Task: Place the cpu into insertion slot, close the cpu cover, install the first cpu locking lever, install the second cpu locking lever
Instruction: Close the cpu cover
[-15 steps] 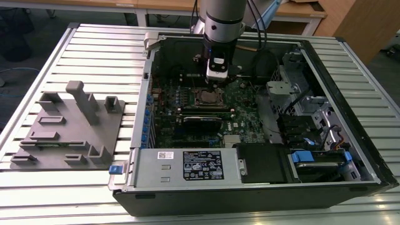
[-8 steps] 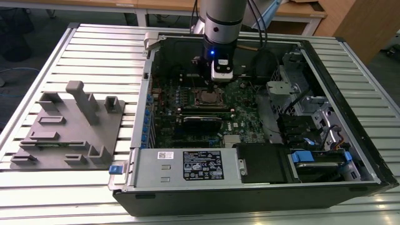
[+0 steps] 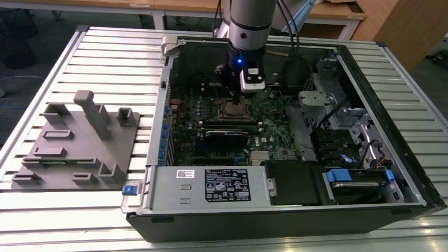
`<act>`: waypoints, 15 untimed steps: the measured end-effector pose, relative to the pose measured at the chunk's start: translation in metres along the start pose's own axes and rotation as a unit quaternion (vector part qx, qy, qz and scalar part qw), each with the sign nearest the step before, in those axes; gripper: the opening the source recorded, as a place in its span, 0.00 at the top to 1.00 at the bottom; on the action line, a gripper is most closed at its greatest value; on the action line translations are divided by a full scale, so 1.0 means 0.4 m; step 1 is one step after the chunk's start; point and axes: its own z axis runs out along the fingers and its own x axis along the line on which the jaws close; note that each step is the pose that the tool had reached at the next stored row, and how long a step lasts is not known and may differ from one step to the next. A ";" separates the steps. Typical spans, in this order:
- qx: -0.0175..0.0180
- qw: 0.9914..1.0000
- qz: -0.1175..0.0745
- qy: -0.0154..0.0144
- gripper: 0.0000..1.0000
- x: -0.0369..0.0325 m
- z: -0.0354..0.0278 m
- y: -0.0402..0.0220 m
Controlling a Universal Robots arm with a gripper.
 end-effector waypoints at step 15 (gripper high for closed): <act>-0.004 0.996 -0.086 -0.002 0.89 0.002 0.014 -0.004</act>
